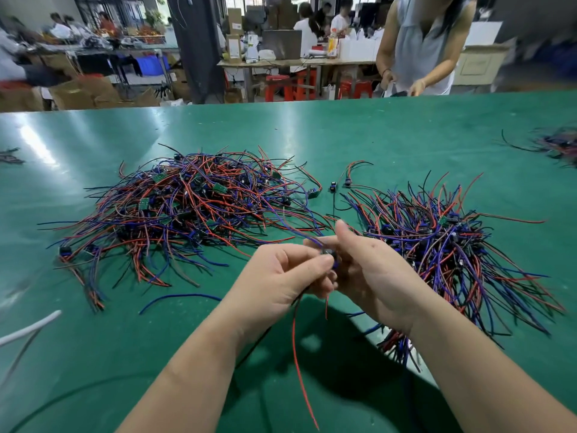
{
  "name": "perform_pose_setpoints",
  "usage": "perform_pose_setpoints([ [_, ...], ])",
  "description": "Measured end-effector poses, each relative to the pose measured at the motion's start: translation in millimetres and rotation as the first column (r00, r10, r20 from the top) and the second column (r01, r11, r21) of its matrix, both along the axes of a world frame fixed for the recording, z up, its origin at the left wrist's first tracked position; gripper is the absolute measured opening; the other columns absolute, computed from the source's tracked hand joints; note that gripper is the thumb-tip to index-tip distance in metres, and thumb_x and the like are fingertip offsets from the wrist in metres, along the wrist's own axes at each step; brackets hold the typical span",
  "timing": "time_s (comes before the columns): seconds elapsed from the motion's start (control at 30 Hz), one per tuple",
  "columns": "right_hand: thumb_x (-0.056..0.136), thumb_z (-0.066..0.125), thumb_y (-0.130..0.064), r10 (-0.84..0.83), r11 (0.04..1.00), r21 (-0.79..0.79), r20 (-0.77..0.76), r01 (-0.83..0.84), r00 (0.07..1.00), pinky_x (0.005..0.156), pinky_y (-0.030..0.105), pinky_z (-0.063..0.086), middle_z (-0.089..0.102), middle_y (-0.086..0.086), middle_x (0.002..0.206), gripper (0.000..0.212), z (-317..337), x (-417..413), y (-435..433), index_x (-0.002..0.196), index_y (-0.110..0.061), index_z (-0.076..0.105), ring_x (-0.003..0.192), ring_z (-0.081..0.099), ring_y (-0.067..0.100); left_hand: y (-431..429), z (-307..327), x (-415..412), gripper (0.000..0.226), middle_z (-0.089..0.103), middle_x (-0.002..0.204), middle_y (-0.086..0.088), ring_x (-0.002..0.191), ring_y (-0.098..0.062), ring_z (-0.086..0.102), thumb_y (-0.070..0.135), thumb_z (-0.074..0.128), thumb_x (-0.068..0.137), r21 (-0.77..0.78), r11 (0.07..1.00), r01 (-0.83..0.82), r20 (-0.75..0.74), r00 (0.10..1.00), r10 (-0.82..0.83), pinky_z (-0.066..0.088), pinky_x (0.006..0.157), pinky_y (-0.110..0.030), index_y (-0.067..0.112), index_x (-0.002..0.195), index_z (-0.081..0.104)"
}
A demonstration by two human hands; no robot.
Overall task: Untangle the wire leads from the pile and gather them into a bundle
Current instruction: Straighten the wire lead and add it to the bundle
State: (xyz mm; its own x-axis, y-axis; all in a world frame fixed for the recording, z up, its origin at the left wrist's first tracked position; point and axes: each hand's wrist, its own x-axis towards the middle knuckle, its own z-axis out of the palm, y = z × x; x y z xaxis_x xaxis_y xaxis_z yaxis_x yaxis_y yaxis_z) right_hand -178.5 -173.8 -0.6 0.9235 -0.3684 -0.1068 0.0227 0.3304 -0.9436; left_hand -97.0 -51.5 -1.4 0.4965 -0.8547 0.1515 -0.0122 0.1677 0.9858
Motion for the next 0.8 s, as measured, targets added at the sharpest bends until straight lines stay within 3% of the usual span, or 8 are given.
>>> perform_pose_setpoints([
  [0.13, 0.06, 0.072, -0.028, 0.068, 0.996, -0.064, 0.05, -0.065, 0.996, 0.059, 0.027, 0.039, 0.069, 0.004, 0.071, 0.018, 1, -5, -3, 0.071, -0.014, 0.076, 0.06, 0.054, 0.013, 2, 0, -2, 0.017, 0.067, 0.062, 0.006, 0.057, -0.002, 0.059, 0.003, 0.056, 0.09, 0.098, 0.994, 0.046, 0.057, 0.997, -0.052, 0.047, 0.061, -0.013, 0.008, 0.08, 0.069],
  [0.23, 0.054, 0.076, -0.028, 0.036, 0.998, -0.053, 0.01, -0.035, 0.999, 0.057, 0.026, 0.037, 0.064, 0.005, 0.065, 0.018, 0, -5, -6, 0.065, -0.015, 0.072, 0.056, 0.05, 0.013, 1, 1, -2, 0.018, 0.068, 0.063, 0.007, 0.058, -0.002, 0.06, 0.003, 0.055, 0.091, 0.139, 0.989, 0.045, 0.074, 0.996, -0.056, 0.048, 0.062, -0.013, 0.01, 0.081, 0.068],
  [0.43, 0.059, 0.071, -0.016, -0.085, 0.996, -0.017, -0.02, 0.085, 0.996, 0.053, 0.02, 0.039, 0.063, 0.004, 0.059, 0.003, 0, -3, -12, 0.058, -0.014, 0.07, 0.049, 0.057, 0.011, -1, -1, 1, 0.028, 0.07, 0.062, -0.003, 0.057, -0.009, 0.065, 0.009, 0.052, 0.093, 0.174, 0.985, -0.009, -0.042, 0.999, 0.016, 0.051, 0.059, -0.017, 0.012, 0.073, 0.071],
  [0.57, 0.057, 0.072, -0.013, -0.129, 0.988, -0.085, 0.009, 0.129, 0.992, 0.048, 0.016, 0.041, 0.064, 0.003, 0.057, 0.003, -2, -2, -11, 0.058, -0.013, 0.069, 0.048, 0.055, 0.009, -2, -2, 2, 0.019, 0.074, 0.075, -0.009, 0.065, -0.013, 0.068, 0.033, 0.071, 0.069, 0.157, 0.981, -0.109, -0.008, 0.994, 0.112, 0.054, 0.064, -0.02, 0.015, 0.073, 0.076],
  [0.8, 0.055, 0.073, -0.017, -0.26, 0.962, -0.082, 0.021, 0.261, 0.965, 0.043, 0.014, 0.038, 0.059, -0.001, 0.051, 0.016, -5, 1, -11, 0.063, -0.008, 0.061, 0.044, 0.051, 0.007, 1, -5, 6, 0.02, 0.071, 0.067, -0.009, 0.058, -0.015, 0.06, 0.032, 0.077, 0.057, 0.159, 0.984, -0.086, -0.075, 0.992, 0.099, 0.052, 0.06, -0.022, 0.015, 0.068, 0.077],
])
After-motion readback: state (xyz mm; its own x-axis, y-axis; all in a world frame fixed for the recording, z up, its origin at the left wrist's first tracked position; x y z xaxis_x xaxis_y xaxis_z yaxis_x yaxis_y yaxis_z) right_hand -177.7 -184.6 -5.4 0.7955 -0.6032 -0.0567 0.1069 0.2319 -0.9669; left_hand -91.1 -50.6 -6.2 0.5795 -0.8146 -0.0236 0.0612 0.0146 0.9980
